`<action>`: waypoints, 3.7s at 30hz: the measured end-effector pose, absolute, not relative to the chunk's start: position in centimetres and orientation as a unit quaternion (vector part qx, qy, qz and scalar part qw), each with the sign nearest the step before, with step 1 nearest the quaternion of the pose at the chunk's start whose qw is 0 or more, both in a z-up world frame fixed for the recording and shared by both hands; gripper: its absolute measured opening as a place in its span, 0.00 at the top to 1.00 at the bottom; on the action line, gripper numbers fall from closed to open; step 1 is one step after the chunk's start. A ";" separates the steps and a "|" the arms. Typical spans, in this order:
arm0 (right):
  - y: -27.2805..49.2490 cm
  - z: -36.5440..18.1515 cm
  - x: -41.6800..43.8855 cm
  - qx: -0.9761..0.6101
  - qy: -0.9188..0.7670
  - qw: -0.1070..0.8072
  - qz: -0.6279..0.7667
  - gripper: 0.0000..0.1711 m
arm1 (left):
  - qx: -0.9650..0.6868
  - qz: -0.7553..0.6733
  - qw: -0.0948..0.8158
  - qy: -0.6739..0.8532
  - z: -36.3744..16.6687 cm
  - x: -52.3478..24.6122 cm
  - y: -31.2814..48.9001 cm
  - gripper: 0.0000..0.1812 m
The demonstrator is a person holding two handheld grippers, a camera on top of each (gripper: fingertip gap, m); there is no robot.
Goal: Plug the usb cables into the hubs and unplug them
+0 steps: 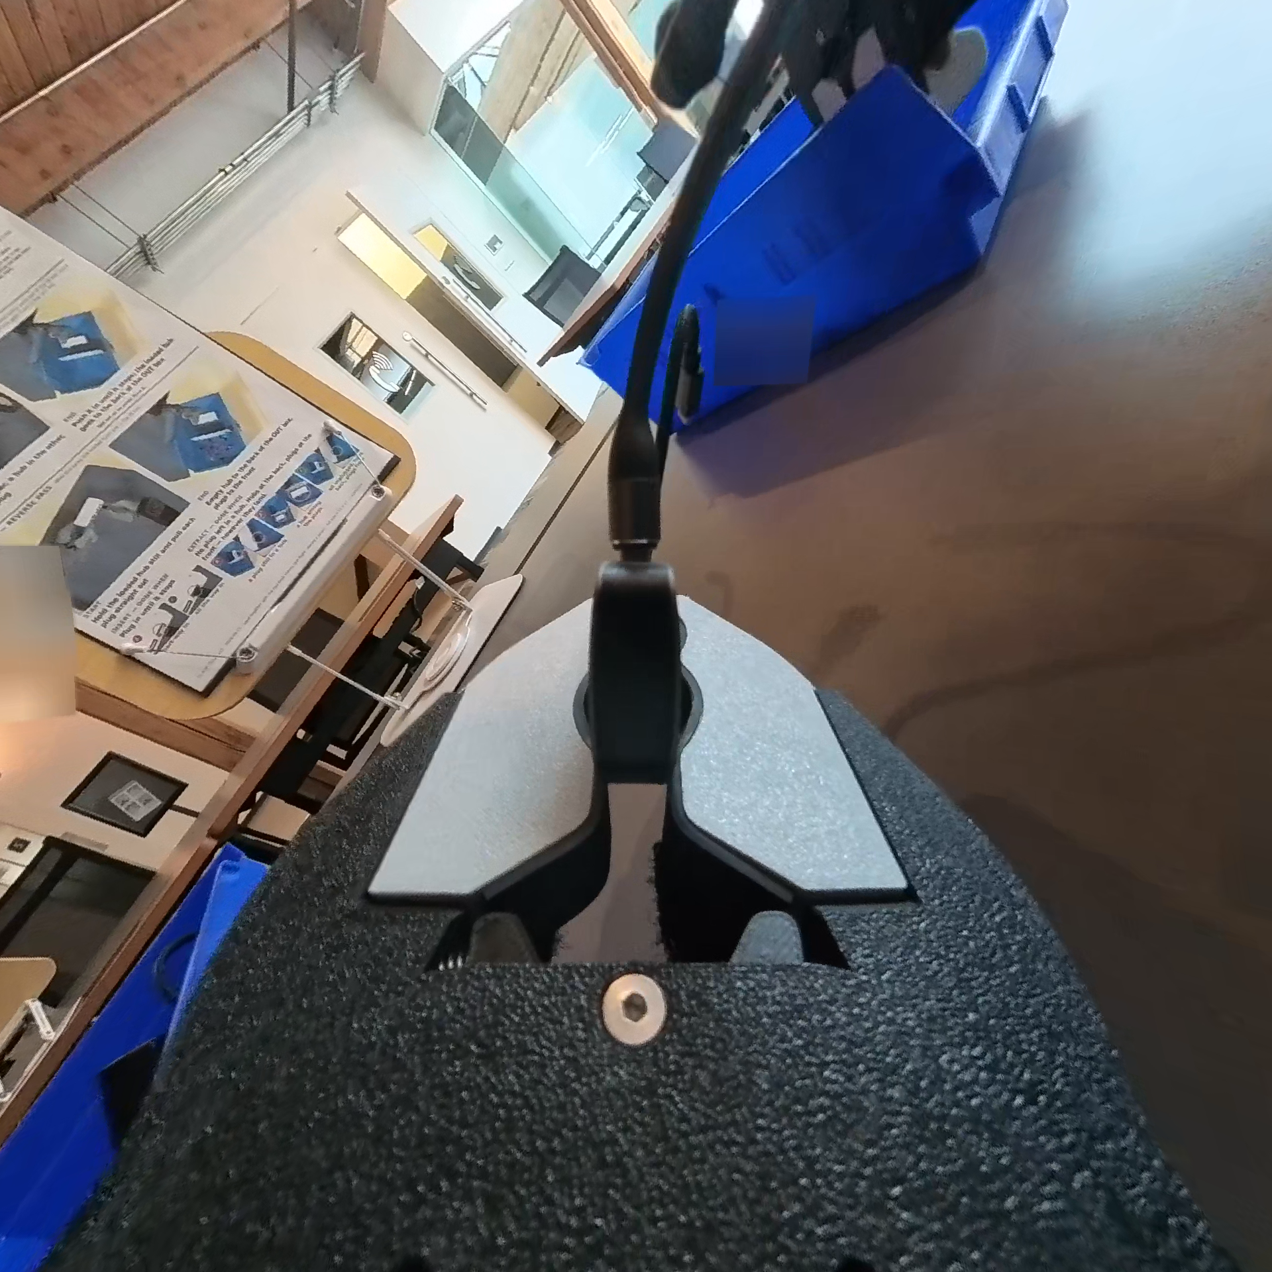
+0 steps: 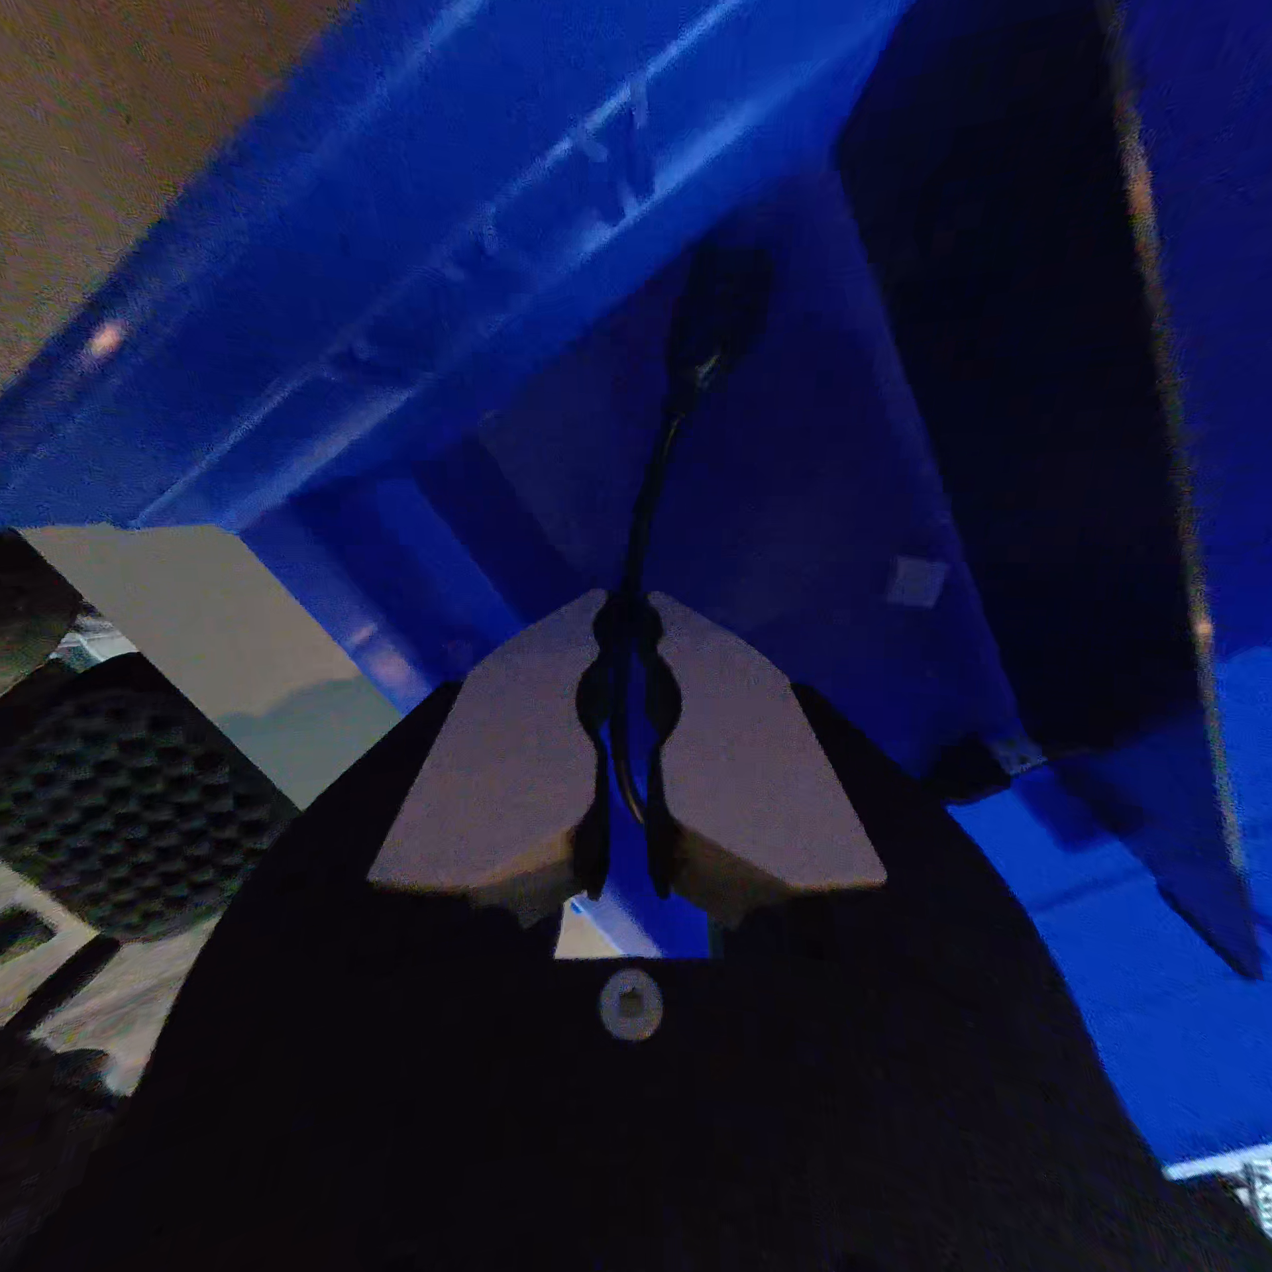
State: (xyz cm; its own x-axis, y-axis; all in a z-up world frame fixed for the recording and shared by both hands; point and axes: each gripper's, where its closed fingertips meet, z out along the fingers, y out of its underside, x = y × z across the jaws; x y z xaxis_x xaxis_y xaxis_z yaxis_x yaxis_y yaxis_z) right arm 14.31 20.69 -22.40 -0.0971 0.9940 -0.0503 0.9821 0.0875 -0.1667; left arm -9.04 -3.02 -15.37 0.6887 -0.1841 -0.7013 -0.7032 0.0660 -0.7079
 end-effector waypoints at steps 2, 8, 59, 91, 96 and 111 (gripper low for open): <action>21.5 -20.1 13.4 -0.663 -0.737 0.095 0.090 0.98 | -0.654 0.197 0.649 0.334 -15.3 -9.2 -3.0 0.93; 21.7 -7.4 10.0 -0.621 -0.711 0.299 0.140 0.98 | -0.660 0.181 0.659 0.313 -14.9 -9.8 -3.0 0.93; 2.9 -20.5 -9.1 -0.512 -0.781 0.334 0.131 1.00 | -0.675 0.191 0.694 0.162 -11.8 -18.3 -5.1 0.93; 0.7 -9.7 -8.7 -0.235 -0.730 0.573 0.290 0.95 | -0.638 0.330 0.649 0.251 -11.7 -16.4 -4.9 0.93; -0.5 -8.8 -8.6 -0.212 -0.739 0.578 0.274 0.95 | -0.633 0.330 0.654 0.252 -11.4 -15.9 -4.9 0.93; -4.9 -8.7 -10.0 -0.133 -0.768 0.582 0.234 0.95 | -0.630 0.326 0.655 0.261 -10.9 -14.9 -5.0 0.93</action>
